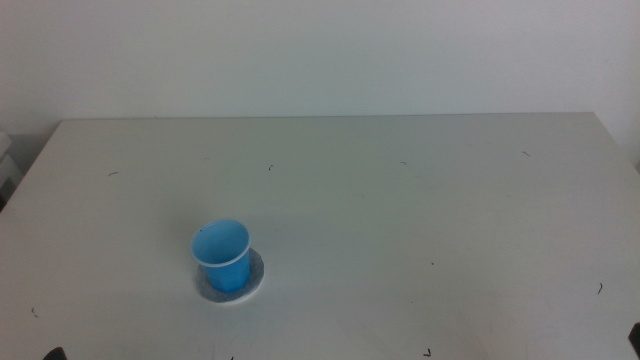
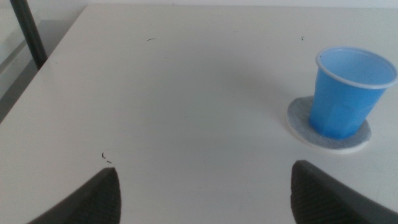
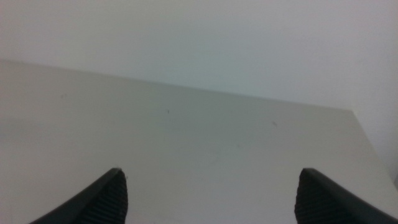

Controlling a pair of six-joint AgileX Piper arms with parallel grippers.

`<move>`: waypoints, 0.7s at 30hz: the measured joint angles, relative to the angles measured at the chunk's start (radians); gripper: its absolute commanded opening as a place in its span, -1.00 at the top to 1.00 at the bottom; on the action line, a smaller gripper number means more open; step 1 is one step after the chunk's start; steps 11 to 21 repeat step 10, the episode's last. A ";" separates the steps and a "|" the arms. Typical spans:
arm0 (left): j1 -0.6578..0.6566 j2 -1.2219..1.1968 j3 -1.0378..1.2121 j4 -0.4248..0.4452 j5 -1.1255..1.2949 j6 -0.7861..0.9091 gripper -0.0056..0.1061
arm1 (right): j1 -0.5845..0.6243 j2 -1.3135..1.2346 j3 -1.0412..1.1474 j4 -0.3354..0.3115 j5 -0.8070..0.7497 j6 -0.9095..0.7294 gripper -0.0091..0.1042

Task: Place an empty cup on a cup mat.

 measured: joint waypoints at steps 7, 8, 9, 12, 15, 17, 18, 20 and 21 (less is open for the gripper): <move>0.000 0.000 0.000 0.000 0.000 0.000 -0.98 | 0.000 0.000 0.067 0.012 0.015 0.000 -0.62; 0.000 0.000 0.000 0.000 0.000 0.000 -0.98 | 0.000 0.000 0.068 0.014 0.026 0.000 -0.62; 0.000 0.000 0.000 0.000 0.000 0.000 -0.98 | 0.000 0.000 0.069 0.014 0.032 0.000 -0.62; 0.000 0.000 0.000 0.000 0.000 0.000 -0.98 | 0.000 0.000 0.070 0.015 0.038 0.000 -0.62; 0.000 0.000 0.000 0.000 0.000 0.000 -0.98 | 0.000 0.000 0.070 0.015 0.038 0.000 -0.62; 0.000 0.000 0.000 0.000 0.000 0.000 -0.98 | 0.000 0.000 0.070 0.015 0.038 0.000 -0.62; 0.000 0.000 0.000 0.000 0.000 0.000 -0.98 | 0.000 0.000 0.070 0.015 0.038 0.000 -0.62; 0.000 0.000 0.000 0.000 0.000 0.000 -0.98 | 0.000 0.000 0.070 0.015 0.038 0.000 -0.62; 0.000 0.000 0.000 0.000 0.000 0.000 -0.98 | 0.000 0.000 0.070 0.015 0.038 0.000 -0.62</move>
